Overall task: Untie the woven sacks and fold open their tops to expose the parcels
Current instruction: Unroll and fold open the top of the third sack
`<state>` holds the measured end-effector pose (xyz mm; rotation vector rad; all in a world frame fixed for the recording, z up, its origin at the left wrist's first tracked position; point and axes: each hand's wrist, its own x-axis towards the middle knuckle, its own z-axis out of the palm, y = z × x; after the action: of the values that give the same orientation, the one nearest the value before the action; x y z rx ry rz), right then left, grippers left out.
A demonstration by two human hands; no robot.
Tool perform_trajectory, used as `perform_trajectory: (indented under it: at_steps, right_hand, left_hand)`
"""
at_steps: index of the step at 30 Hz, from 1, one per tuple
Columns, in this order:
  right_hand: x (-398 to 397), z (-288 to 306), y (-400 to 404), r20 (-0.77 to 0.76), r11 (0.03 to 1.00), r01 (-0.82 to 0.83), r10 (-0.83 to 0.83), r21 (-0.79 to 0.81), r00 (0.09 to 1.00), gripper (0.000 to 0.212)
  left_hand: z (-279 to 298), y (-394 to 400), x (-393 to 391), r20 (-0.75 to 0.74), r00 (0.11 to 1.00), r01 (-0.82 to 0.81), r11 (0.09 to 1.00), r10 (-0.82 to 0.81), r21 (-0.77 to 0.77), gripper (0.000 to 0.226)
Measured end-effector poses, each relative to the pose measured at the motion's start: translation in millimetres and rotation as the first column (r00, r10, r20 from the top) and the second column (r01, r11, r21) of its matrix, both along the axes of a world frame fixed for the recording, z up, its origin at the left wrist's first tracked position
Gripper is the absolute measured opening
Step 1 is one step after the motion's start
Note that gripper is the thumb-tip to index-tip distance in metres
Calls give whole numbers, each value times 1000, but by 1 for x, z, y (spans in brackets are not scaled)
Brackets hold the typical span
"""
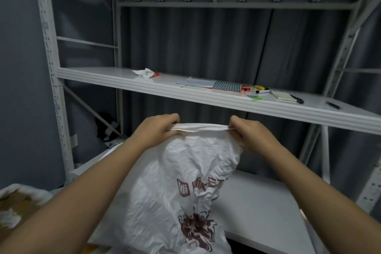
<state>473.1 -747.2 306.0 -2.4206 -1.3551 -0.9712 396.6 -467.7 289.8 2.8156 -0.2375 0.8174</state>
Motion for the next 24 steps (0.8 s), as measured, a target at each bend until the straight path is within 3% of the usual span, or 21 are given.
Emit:
perform_trajectory:
  at_steps: [2,4,5,7,9,11,12,14,16,17,19,20,21,22,24]
  right_hand:
    - [-3,2,-2,79,1000,-2,4,-24,997,28]
    - [-5,10,-2,-5,1000,-7,7,-31,1000,32]
    - [-7,17,-2,-144,1000,-5,1,-26,990,29]
    - [-12,27,4,-418,996,19,-55,-90,907,31]
    - [-19,31,15,-514,976,-5,-109,-216,850,45]
    - [-25,24,29,-481,964,-70,-64,-257,874,31]
    - [-26,19,33,-395,963,-67,-43,-261,918,24]
    - [-28,15,39,-72,928,110,-144,-355,987,13]
    - [-30,12,42,127,888,237,-203,-395,971,28]
    - [-32,11,44,119,892,226,-195,-391,974,36]
    - [-39,13,47,-59,928,109,-139,-357,989,42]
    - [-40,14,49,-156,936,55,-116,-348,981,41]
    - [-41,14,52,-199,921,39,-125,-387,972,36]
    - [-41,14,55,-151,895,70,-151,-440,977,29]
    - [-42,14,57,82,841,215,-202,-496,976,30]
  left_hand:
    - [9,-9,-6,-206,975,70,996,-79,-52,41]
    - [15,-16,-9,-198,975,107,993,-97,42,32]
    - [14,-17,-8,-128,989,91,984,-72,150,27]
    - [11,-17,-5,195,978,-6,918,-78,396,12]
    - [8,-19,-7,368,913,-51,843,-178,536,7]
    - [9,-21,-9,321,931,-18,856,-175,517,24]
    - [10,-22,-10,247,959,23,903,-141,429,37]
    - [20,-27,-20,-12,999,49,985,-48,168,48]
    - [24,-27,-18,-100,995,0,986,17,164,37]
    - [25,-28,-18,-80,994,-48,969,69,244,31]
    - [22,-27,-16,96,986,-166,879,137,447,15]
    - [20,-26,-16,237,968,-205,807,83,554,12]
    - [16,-24,-17,267,963,-198,782,42,591,21]
    - [12,-22,-17,310,951,-193,786,1,588,25]
    - [11,-18,-18,248,969,-98,890,-17,444,30]
